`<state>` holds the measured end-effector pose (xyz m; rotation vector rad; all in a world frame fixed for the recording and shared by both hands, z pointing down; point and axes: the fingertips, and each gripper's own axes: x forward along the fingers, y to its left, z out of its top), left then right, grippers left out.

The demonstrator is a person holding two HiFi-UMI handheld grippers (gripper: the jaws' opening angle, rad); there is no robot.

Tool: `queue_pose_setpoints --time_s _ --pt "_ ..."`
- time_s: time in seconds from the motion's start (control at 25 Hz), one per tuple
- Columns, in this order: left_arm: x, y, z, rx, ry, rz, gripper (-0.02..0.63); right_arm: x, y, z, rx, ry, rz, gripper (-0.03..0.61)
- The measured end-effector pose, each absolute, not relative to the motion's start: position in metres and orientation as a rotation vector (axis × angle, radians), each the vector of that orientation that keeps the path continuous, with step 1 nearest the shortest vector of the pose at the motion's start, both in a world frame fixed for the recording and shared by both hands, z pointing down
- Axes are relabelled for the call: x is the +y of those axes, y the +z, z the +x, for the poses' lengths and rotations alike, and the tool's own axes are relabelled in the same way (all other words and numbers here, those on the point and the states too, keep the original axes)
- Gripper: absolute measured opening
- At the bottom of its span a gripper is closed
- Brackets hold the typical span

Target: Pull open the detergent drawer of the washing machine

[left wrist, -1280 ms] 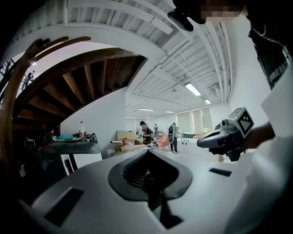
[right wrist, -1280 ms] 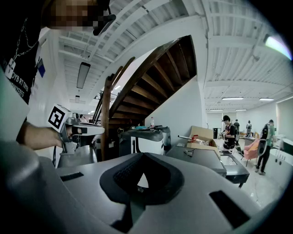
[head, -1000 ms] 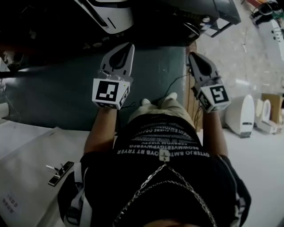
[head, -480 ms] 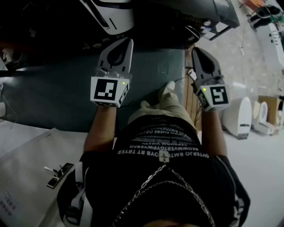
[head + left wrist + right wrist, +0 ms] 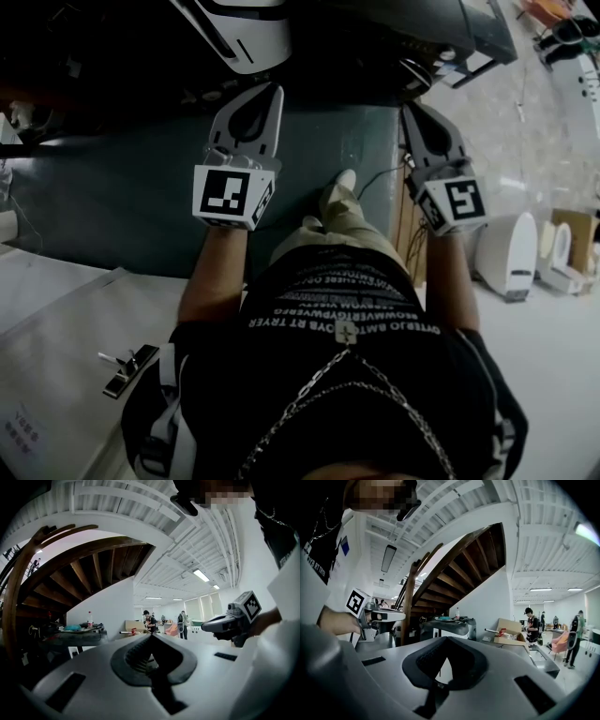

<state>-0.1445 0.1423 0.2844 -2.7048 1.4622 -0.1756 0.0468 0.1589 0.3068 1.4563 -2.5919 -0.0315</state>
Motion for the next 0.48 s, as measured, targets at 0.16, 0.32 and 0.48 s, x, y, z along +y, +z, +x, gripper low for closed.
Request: queue_pose_setpoints --time_s 0.16,0.32,0.48 --pt "0.121 0.291 -0.142 1.468 -0.21 -2.706 0.003 0.137 0.317 0.05 -2.615 0.01 1.441 0.002" --pt "0.095 0.297 -0.141 1.475 -0.242 -2.714 0.003 0.111 0.324 0.054 -2.614 0.045 1.446 0.002" --pt "0.069 0.3 -0.138 1.48 -0.236 -2.723 0.003 0.086 0.325 0.056 -2.62 0.062 1.439 0.002"
